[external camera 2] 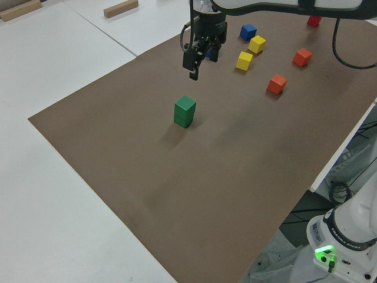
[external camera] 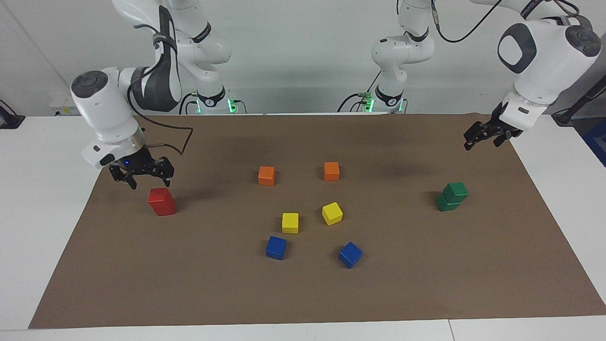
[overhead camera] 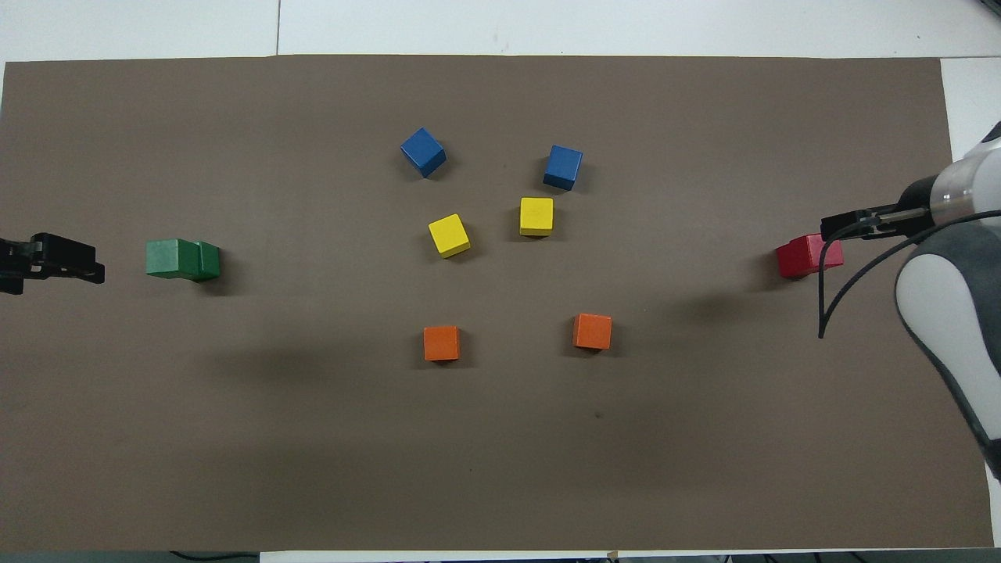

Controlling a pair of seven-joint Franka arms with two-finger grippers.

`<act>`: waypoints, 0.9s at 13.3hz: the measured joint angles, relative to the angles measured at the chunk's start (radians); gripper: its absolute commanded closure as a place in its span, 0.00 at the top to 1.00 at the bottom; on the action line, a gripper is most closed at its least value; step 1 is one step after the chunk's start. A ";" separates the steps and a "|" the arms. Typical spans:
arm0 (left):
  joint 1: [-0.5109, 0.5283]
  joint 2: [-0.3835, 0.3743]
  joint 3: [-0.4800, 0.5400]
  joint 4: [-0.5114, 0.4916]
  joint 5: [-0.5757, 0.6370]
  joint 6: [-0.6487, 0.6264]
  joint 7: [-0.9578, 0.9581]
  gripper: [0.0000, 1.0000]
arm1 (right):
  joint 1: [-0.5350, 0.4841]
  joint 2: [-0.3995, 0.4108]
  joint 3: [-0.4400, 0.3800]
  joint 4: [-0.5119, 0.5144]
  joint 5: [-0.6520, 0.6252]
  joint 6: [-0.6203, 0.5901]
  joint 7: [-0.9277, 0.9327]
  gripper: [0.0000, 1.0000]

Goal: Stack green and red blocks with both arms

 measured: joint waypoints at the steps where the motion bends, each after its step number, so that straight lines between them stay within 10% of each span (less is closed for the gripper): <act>1: 0.000 -0.009 0.000 -0.003 0.000 -0.010 0.000 1.00 | 0.000 -0.022 0.000 0.023 0.000 -0.048 0.000 1.00; 12: -0.059 -0.017 -0.014 0.022 0.000 -0.047 0.003 1.00 | -0.007 -0.047 -0.003 0.201 0.000 -0.359 0.000 1.00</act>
